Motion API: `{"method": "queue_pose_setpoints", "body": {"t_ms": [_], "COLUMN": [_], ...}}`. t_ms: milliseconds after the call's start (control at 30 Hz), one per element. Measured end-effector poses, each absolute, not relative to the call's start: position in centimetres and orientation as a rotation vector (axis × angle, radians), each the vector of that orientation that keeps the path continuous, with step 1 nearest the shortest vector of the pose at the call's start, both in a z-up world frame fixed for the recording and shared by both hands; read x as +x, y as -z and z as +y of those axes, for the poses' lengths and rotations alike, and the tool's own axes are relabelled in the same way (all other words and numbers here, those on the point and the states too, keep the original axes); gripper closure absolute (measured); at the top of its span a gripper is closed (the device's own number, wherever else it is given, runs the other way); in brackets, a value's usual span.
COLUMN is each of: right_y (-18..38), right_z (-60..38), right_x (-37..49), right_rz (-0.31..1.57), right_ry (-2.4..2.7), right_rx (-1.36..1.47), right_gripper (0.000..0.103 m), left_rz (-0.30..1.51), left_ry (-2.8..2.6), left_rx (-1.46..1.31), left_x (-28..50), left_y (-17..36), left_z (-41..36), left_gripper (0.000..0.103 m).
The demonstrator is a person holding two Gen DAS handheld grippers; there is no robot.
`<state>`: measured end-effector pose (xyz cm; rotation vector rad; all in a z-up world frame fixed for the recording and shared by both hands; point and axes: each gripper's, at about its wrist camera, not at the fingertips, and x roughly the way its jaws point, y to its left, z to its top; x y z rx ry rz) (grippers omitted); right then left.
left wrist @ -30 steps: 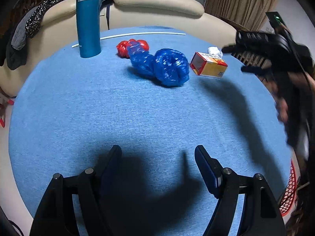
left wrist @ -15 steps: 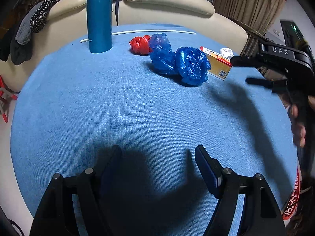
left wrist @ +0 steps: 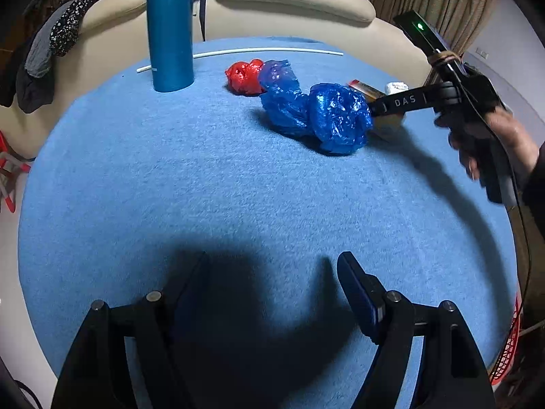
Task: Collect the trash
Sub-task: 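Grasp the white-and-red medicine box with the right tool while the left tool grasps the blue bags, then carry the medicine box and blue bags over the red basket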
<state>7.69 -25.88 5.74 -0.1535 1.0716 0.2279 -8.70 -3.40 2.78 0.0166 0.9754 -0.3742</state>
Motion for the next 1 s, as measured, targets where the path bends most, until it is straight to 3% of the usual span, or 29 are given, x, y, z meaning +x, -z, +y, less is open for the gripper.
{"method": "queue_pose_setpoints", "body": {"t_ms": [300, 433, 500, 633, 667, 700, 1000], "right_y": [-6.0, -5.9, -5.8, -5.5, -5.5, -5.5, -6.3], "right_z": [-29.3, -30.4, -30.9, -31.3, -31.2, -31.0, -29.7], "right_x": [0.7, -3.2, -4.8, -6.8, -7.2, -7.4, -10.0], "right_rz": [1.019, 1.012, 0.999, 0.983, 0.983, 0.979, 0.941], "right_ry": [-0.155, -0.126, -0.116, -0.104, -0.107, -0.108, -0.094], "right_rx": [0.096, 0.162, 0.210, 0.266, 0.275, 0.277, 0.303], "right_gripper": [0.052, 0.052, 0.052, 0.052, 0.052, 0.052, 0.052], "left_rz": [0.925, 0.874, 0.877, 0.973, 0.989, 1.005, 0.948], "left_ry": [0.394, 0.371, 0.333, 0.299, 0.319, 0.351, 0.322], "left_rx": [-0.018, -0.013, 0.012, 0.096, 0.083, 0.057, 0.082], "left_x": [-3.5, -0.6, 1.0, 3.6, 3.7, 3.7, -0.8], "left_y": [-5.4, -6.9, -6.7, -3.8, -3.5, -3.0, -5.1], "left_z": [-8.1, -11.1, -12.8, -15.3, -15.2, -15.0, -11.7], "left_gripper": [0.025, 0.019, 0.013, 0.014, 0.033, 0.045, 0.046]}}
